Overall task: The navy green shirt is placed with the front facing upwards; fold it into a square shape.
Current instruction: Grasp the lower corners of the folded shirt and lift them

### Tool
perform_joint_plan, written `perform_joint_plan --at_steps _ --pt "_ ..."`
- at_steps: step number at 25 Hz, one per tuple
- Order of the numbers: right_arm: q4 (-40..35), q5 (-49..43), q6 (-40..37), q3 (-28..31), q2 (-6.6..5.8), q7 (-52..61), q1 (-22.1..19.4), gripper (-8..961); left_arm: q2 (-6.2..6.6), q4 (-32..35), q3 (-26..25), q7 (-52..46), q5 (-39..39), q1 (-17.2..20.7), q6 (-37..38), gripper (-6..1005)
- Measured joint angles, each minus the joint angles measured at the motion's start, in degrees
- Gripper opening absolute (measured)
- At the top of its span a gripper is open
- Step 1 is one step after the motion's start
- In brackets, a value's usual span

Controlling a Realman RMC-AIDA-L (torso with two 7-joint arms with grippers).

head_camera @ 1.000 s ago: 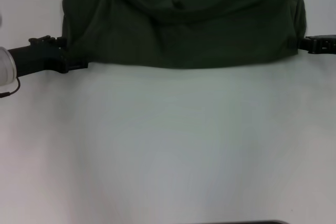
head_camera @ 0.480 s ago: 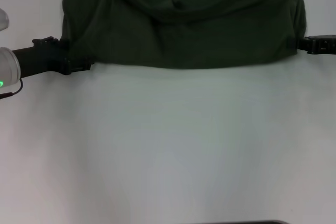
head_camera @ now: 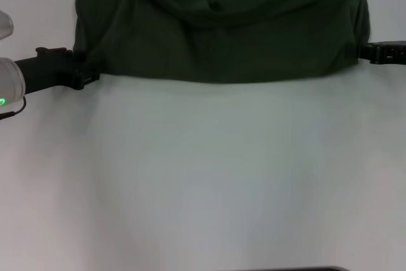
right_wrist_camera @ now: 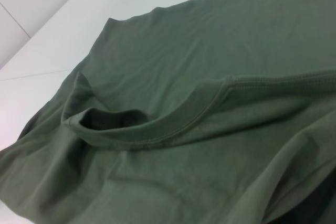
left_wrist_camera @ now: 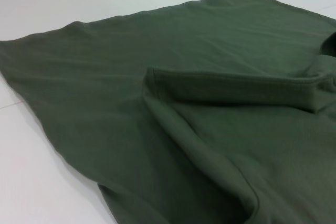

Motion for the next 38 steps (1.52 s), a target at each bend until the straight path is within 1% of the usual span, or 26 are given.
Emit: perform_joint_plan --at_steps 3,8,16,19,22,26,29,34,38 --pt "-0.02 0.02 0.00 0.01 0.01 -0.06 -0.06 45 0.00 0.00 0.00 0.00 0.00 0.00 0.24 524" --pt "-0.03 0.06 0.00 -0.07 0.01 -0.12 -0.20 45 0.02 0.00 0.00 0.05 0.00 0.00 0.43 283" --pt "0.34 0.08 0.00 0.02 0.01 -0.89 -0.35 46 0.02 0.01 0.58 0.06 0.00 -0.18 0.60 123" --pt "0.35 0.08 -0.03 0.03 0.01 -1.15 -0.38 46 0.11 0.15 0.57 0.07 0.00 -0.23 1.94 63" --pt "0.28 0.65 -0.64 0.06 0.06 -2.41 -0.77 46 0.48 0.96 -0.83 -0.14 -0.15 0.17 7.09 45" --pt "0.22 3.10 -2.20 0.12 0.00 -3.95 -2.35 46 1.07 2.70 -5.69 -0.21 -0.34 1.52 16.27 25" --pt "0.04 3.78 -4.02 0.12 -0.22 -4.38 -3.54 45 1.43 2.98 -8.14 -0.25 -0.07 2.40 21.12 25" --pt "-0.11 3.85 -7.42 0.12 -0.12 -5.31 -5.73 44 1.51 4.26 -9.34 -0.94 0.03 5.07 26.56 26" --pt "-0.11 3.86 -11.56 0.14 0.13 -7.51 -8.60 44 1.08 7.46 -9.63 -3.01 0.50 8.70 31.17 25"
